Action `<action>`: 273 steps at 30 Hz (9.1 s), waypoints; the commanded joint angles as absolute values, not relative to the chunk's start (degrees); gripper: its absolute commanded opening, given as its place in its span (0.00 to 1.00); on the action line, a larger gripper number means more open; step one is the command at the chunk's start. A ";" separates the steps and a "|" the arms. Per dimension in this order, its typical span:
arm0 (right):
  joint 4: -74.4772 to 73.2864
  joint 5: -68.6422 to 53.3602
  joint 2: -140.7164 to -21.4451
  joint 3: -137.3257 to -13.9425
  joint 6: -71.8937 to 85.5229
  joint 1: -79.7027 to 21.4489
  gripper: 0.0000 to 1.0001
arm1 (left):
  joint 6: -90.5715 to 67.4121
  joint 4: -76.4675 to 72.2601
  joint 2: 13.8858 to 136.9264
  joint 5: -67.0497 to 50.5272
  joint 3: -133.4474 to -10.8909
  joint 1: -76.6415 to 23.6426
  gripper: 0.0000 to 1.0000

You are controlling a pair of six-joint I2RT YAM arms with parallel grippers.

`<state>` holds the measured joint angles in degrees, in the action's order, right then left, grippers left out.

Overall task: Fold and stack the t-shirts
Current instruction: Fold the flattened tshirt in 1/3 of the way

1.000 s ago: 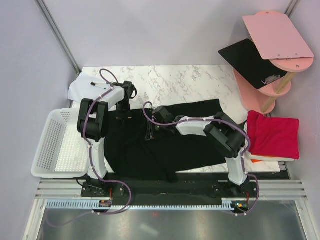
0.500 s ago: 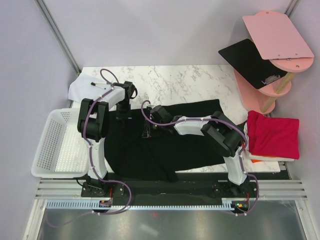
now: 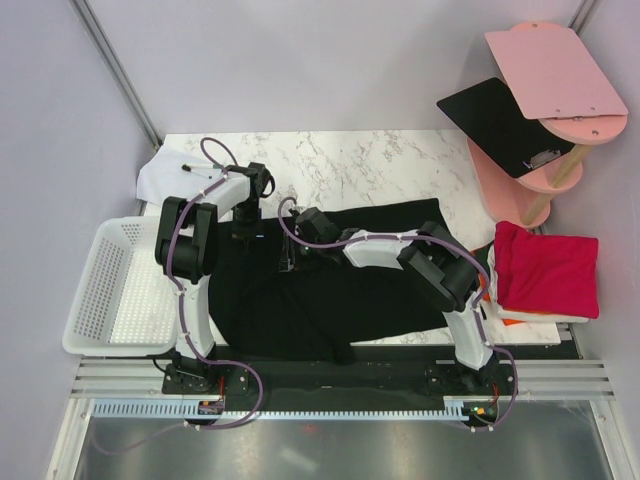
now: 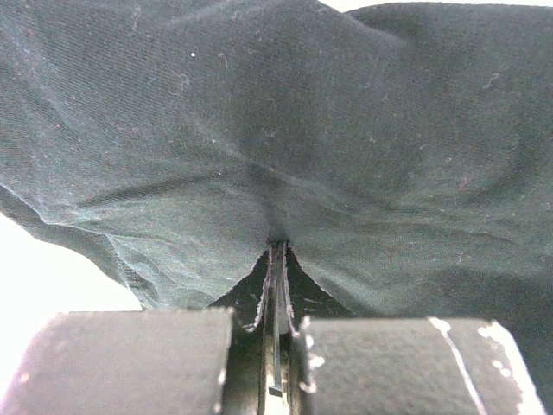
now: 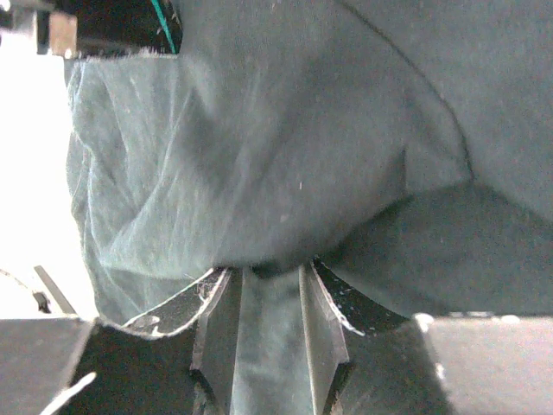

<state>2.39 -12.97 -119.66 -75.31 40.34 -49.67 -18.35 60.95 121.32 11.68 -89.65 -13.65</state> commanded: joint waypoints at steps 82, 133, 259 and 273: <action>-21.88 22.06 -114.42 -79.53 14.68 -30.94 0.00 | -19.77 60.64 125.24 18.46 -93.33 -15.64 0.02; -15.20 7.91 -71.55 -58.10 18.81 -18.19 0.39 | -41.65 17.95 87.28 -15.02 -57.08 -13.28 0.83; -13.46 -17.84 -66.44 -21.89 39.11 28.74 0.53 | -50.27 57.30 95.53 28.57 -70.31 -69.26 0.82; -7.47 -16.70 -67.86 -19.34 34.37 28.57 0.05 | -50.98 59.59 99.93 29.36 -73.83 -72.16 0.81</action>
